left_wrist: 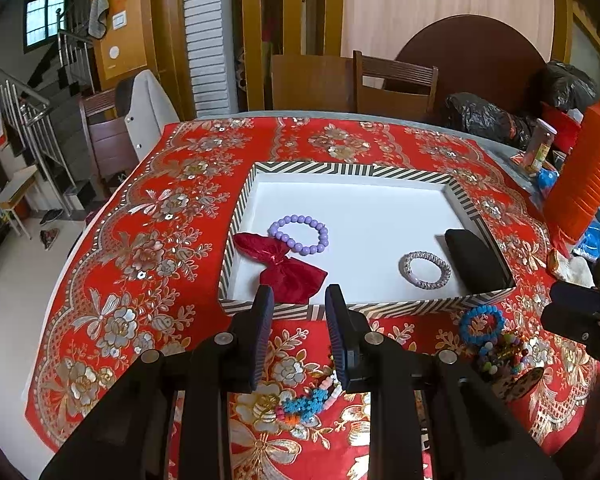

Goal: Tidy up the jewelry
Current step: 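Move the left tool to the green-and-blue beaded strand while the right tool reaches the leopard-print bow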

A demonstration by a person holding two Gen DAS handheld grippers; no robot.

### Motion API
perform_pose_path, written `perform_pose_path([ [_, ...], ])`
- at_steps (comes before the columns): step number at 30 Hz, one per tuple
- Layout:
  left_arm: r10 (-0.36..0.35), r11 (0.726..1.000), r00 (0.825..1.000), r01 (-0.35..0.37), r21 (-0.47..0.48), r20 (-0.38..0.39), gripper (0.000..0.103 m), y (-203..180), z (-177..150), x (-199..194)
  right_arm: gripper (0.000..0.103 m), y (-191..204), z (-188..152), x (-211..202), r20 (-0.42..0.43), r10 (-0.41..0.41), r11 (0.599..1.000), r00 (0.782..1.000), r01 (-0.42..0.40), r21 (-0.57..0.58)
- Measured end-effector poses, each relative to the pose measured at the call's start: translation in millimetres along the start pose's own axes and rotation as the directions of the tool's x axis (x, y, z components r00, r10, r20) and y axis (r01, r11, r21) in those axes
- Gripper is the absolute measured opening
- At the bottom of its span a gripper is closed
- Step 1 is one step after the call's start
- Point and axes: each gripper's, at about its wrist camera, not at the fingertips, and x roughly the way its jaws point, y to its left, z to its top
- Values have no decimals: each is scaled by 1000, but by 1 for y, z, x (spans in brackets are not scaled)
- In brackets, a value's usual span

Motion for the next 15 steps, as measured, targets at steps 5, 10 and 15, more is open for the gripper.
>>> perform_pose_path([
  [5,2,1000,1000,-2,-1,2,19,1,-2,-3,55,2,-3,-3,1,3,1000,1000,-3,-6],
  [10,-26,999,1000,26,-23,-13,19,9,-3,-5,55,4,-5,-3,-6,5,1000,1000,-5,-13],
  [15,-63,995,997,59,-80,-46,19,31,-6,-4,55,4,-9,-6,-15,30,999,999,-30,-16],
])
